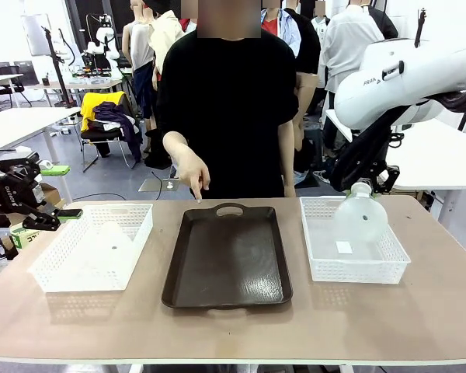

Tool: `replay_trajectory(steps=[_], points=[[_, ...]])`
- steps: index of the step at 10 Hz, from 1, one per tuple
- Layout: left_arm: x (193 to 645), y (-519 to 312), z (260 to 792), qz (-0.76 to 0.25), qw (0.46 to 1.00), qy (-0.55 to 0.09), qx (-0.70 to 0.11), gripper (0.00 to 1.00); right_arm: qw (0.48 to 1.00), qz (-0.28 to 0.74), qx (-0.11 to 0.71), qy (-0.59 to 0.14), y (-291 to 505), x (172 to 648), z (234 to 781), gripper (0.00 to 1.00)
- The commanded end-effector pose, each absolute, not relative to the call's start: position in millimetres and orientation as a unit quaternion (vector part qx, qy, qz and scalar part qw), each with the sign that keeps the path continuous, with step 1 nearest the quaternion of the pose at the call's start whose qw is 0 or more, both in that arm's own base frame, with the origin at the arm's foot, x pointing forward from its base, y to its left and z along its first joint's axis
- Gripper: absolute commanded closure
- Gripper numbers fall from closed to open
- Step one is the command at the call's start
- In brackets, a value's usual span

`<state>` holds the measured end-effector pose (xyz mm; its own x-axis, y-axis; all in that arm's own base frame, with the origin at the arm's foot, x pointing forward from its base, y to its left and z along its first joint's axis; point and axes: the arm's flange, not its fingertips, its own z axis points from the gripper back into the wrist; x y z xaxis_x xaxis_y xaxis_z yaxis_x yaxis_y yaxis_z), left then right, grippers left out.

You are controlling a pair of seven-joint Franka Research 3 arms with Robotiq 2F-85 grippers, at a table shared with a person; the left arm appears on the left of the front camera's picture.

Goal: Prepare the laboratory tools.
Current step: While moving the picked Big flask to the Handle tray indicated by the person, stop as directed by the person.

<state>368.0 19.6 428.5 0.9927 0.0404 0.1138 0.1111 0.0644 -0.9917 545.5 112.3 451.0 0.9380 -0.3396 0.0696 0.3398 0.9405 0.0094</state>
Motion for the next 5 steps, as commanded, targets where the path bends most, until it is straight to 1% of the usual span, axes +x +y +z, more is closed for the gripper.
replay_trajectory(steps=[1,5], points=[[367.7,19.9,430.6,-0.025,0.727,-0.059,-0.683,0.0,0.985,-0.172,-0.002,-0.033,109.8,547.5,447.9,1.0],[367.7,19.9,430.6,-0.025,0.727,-0.059,-0.683,0.0,0.985,-0.172,-0.002,-0.033,109.8,547.5,447.9,1.0]])
